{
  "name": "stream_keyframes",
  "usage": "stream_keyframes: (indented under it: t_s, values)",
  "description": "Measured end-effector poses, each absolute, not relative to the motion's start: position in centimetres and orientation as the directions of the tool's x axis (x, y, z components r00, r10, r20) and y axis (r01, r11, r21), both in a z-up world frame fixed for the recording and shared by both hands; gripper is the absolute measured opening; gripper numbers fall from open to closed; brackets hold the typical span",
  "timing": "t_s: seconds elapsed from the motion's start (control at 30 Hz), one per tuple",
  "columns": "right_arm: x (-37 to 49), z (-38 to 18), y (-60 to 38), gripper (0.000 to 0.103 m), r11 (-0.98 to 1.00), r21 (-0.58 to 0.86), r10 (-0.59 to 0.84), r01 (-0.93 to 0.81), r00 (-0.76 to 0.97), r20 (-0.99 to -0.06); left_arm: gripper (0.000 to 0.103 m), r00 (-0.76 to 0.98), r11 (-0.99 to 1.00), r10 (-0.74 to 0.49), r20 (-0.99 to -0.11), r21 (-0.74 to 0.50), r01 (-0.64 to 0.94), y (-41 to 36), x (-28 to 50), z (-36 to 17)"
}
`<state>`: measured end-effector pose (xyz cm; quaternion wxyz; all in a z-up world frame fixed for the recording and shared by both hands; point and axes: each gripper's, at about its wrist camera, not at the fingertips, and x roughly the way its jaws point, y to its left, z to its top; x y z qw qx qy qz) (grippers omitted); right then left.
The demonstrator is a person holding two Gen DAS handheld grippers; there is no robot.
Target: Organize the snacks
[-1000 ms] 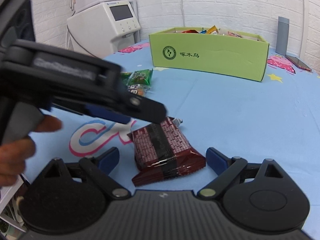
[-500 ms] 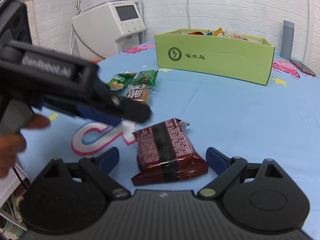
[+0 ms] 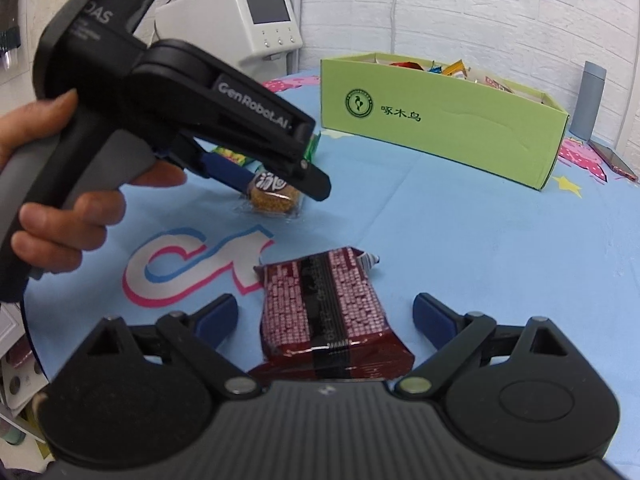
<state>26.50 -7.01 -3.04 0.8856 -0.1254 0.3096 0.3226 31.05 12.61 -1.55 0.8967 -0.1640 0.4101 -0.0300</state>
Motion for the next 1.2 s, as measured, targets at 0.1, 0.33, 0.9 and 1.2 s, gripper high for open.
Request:
stream_keyframes:
  t_s: [0.1, 0.33, 0.9, 1.2]
  values:
    - [26.8, -3.0, -7.1, 0.094, 0.739, -0.025, 0.510, -0.673, 0.584, -0.632, 0.057, 0.664, 0.962, -0.158, -0.731, -0.266, -0.064, 11.8, 31.1, -1.5]
    - [26.8, -1.7, -7.7, 0.093, 0.750, -0.029, 0.498, -0.661, 0.593, -0.633, 0.050, 0.653, 0.979, -0.124, -0.747, -0.199, -0.042, 11.3, 31.4, -1.5]
    - [25.3, -2.0, -7.6, 0.063, 0.724, 0.009, 0.530, -0.690, 0.547, -0.648, 0.016, 0.650, 0.983, -0.157, -0.743, -0.181, 0.030, 11.5, 28.2, -1.4]
    - [24.2, -2.7, -5.4, 0.096, 0.732, -0.032, 0.488, -0.680, 0.557, -0.672, 0.024, 0.667, 0.984, -0.160, -0.728, -0.171, 0.049, 12.2, 25.5, -1.6]
